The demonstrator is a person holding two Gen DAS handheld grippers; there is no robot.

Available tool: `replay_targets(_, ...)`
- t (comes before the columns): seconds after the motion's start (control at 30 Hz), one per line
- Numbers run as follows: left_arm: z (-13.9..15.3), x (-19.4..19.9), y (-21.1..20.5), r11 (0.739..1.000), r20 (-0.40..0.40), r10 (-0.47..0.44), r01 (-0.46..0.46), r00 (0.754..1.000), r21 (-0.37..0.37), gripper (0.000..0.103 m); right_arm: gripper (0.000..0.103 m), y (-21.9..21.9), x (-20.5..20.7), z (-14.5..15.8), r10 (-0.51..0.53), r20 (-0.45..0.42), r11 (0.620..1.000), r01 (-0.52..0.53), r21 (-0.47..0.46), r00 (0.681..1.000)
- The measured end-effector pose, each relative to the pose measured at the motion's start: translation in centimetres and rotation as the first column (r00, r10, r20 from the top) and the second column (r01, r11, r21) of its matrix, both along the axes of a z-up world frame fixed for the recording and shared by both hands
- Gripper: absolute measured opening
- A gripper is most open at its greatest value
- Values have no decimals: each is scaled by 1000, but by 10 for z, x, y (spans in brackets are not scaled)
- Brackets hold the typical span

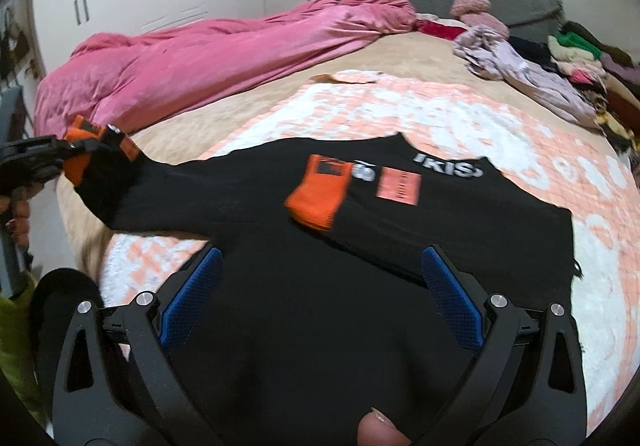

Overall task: Fold small clothes
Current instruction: 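Fold the sleeve across the shirt body with the left tool and release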

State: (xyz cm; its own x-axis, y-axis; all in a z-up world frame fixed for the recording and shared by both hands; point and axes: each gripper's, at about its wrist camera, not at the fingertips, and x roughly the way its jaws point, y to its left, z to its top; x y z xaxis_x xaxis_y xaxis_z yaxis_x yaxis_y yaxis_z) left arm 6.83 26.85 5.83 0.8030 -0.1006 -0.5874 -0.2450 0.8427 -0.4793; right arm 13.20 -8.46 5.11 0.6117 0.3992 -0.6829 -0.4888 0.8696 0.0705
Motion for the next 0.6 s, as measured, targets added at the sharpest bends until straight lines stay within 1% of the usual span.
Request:
replay_targets(0.07, 15, 9, -26, 998, 26, -54, 53, 998, 22, 12, 94, -14, 4, -1, -28, -4, 999, 29, 16, 1000)
replay_targets(0.17, 28, 25, -63, 990, 48, -135, 133, 990, 37, 12, 94, -34, 11, 1, -80, -14, 995, 81, 51, 997)
replay_targets(0.27, 31, 45, -106, 974, 44, -224, 222, 974, 51, 12, 94, -59, 16, 6, -155, 3, 986, 155, 58, 988)
replay_targets(0.33, 28, 57, -132, 960, 34, -276, 274, 961, 52, 12, 94, -76, 19, 11, -202, 20, 978, 201, 64, 979)
replay_targets(0.43, 16, 78, -174, 936, 4, -350, 350, 937, 48, 12, 94, -107, 25, 19, -274, 22, 956, 270, 112, 961)
replay_targets(0.53, 0, 93, -200, 919, -21, -394, 395, 919, 23, 12, 94, -133, 30, 23, -337, 16, 933, 332, 139, 941)
replay_targets(0.6, -9, 99, -214, 910, -38, -412, 413, 910, 23, 12, 94, -145, 33, 24, -368, 18, 921, 362, 144, 930)
